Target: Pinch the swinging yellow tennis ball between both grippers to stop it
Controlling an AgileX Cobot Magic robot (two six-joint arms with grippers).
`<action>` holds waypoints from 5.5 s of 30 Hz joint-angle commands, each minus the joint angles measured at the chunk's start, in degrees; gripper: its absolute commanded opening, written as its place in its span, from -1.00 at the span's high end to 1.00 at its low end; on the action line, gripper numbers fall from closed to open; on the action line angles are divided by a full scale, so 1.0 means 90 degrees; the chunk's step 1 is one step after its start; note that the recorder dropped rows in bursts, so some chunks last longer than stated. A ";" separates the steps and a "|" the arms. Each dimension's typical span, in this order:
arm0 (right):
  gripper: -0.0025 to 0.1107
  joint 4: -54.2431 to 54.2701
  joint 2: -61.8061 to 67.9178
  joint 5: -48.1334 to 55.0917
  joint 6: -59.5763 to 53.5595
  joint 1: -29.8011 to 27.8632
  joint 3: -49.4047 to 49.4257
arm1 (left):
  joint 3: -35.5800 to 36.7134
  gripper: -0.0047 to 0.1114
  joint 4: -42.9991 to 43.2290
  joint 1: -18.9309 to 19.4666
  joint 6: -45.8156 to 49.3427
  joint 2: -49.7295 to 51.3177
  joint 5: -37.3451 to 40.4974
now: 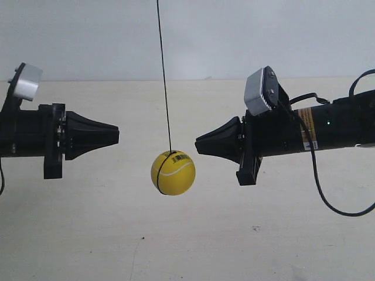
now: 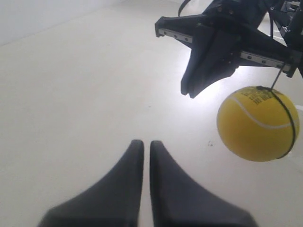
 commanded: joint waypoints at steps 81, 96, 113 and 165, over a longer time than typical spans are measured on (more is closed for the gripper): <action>0.96 0.2696 -1.0043 0.8104 0.0538 -0.0094 0.1767 | 0.1420 0.84 0.1567 0.1431 -0.6901 -1.0309 0.4500; 0.96 0.3236 -1.0889 0.8215 0.0272 -0.0094 0.3043 | 0.2913 0.84 0.1567 0.1262 -0.7113 -1.1528 0.5039; 0.96 0.3626 -1.1451 0.8695 0.0632 -0.0094 0.3264 | 0.3950 0.84 0.1366 0.0918 -0.7083 -1.1528 0.6251; 0.96 0.4124 -1.1439 0.8742 -0.1240 0.0475 0.4216 | 0.3988 0.84 0.1387 0.0918 -0.7083 -1.1528 0.5951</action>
